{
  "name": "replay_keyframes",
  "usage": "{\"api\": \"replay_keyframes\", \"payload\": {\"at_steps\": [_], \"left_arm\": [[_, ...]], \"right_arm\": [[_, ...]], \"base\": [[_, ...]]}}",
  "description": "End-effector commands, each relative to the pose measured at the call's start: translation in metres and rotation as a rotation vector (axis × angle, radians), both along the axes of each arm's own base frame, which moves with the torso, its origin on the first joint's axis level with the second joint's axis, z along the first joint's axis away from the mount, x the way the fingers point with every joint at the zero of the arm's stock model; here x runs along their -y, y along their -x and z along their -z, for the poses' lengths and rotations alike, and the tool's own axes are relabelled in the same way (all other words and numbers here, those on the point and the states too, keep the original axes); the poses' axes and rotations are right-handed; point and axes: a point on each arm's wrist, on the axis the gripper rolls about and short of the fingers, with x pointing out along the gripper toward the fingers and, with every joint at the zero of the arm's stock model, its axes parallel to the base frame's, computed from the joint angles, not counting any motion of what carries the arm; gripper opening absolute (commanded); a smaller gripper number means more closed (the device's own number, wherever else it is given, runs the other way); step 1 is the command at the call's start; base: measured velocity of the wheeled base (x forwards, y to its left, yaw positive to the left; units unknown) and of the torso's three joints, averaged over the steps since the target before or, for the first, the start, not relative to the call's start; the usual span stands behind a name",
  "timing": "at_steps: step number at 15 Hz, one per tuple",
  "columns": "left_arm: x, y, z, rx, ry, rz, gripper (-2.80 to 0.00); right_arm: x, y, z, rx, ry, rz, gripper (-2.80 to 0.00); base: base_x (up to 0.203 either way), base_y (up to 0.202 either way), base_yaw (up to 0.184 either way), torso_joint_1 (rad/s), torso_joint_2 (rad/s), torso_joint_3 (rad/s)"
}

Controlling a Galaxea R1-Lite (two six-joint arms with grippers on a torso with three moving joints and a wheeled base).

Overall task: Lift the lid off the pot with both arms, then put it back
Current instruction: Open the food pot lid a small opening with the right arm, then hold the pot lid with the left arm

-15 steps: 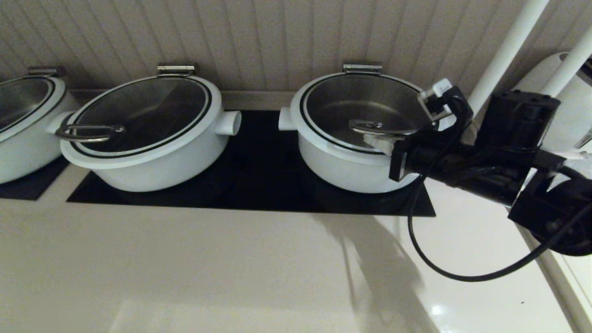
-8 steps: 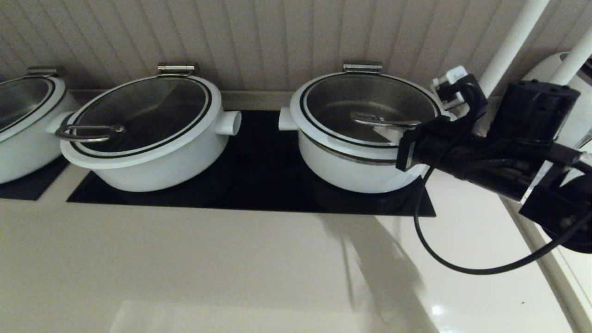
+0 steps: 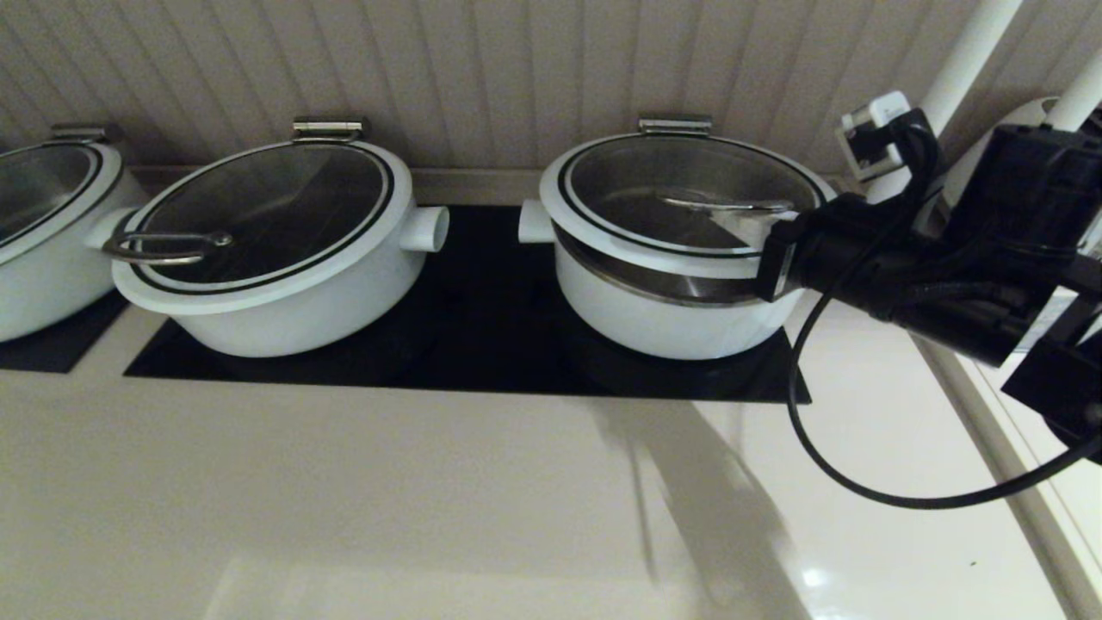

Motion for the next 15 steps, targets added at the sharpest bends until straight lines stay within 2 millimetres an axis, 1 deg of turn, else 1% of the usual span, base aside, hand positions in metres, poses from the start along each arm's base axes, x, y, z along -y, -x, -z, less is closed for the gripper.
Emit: {"api": "replay_keyframes", "payload": {"at_steps": [1, 9, 15], "left_arm": [[0.000, 0.000, 0.000, 0.000, 0.002, 0.000, -2.80], [0.000, 0.000, 0.000, 0.000, 0.000, -0.001, -2.80], [0.000, 0.000, 0.000, 0.001, -0.017, 0.005, -2.80]], "right_arm": [[0.001, 0.001, -0.004, 0.021, -0.009, 0.003, -2.80], [0.003, 0.000, -0.010, 0.078, -0.042, 0.030, -2.80], [0.009, -0.008, -0.024, 0.116, -0.061, 0.059, -2.80]], "base": [[0.000, 0.000, 0.000, 0.000, 0.00, 0.000], [0.000, 0.000, 0.000, 0.000, 0.00, 0.000], [0.000, 0.000, 0.000, 0.000, 0.00, 0.000]]}}
